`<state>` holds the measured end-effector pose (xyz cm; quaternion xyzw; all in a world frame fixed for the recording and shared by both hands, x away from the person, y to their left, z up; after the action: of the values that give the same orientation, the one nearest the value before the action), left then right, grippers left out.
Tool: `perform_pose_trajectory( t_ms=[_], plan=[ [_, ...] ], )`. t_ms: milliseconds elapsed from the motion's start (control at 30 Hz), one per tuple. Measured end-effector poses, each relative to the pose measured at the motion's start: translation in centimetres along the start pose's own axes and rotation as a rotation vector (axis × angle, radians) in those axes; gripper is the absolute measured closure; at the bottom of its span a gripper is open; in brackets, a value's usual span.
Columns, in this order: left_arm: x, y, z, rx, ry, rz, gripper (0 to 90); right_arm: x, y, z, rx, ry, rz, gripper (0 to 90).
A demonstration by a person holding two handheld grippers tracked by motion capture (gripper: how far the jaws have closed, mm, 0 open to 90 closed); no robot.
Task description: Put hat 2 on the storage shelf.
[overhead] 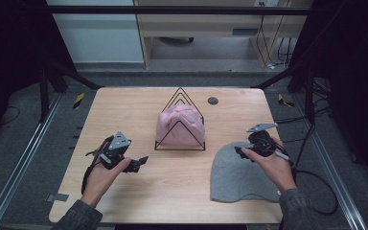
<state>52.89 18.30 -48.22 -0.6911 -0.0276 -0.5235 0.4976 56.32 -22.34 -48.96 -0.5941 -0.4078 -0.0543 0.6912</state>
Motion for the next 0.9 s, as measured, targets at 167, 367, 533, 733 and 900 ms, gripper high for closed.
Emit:
perform_pose_trajectory(
  t_ms=[167,367,533,733,900],
  plan=[
    [-2.1,-0.4,0.4,0.013,-0.02,0.041,8.9,-1.9,0.0,-3.4,-0.041,0.074,0.038,45.3],
    [-3.0,-0.5,1.1,0.053,-0.029,0.066,8.9,-3.1,1.5,-6.1,-0.049,0.142,0.078,46.5],
    [-3.2,-0.5,1.4,0.067,-0.026,0.076,8.9,-3.2,3.3,-6.4,-0.032,0.168,0.101,42.6],
    [-3.5,-0.4,1.7,0.071,-0.026,0.086,8.9,-3.5,4.8,-6.6,-0.021,0.184,0.129,39.5],
    [-3.5,-0.4,1.6,0.07,-0.023,0.088,8.9,-3.6,5.1,-6.4,-0.014,0.181,0.141,41.0]
  ],
)
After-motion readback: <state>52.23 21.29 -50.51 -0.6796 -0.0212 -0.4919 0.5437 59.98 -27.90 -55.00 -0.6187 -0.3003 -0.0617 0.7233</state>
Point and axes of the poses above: each handheld gripper's, and its own axes: y roughly forward along the jaws, x roughly out of its top, z roughly to its left, the point moved 8 cm from there along y, roughly forward along the jaws, and after that the axes turned 3 degrees about z, right-handed, at the moved point
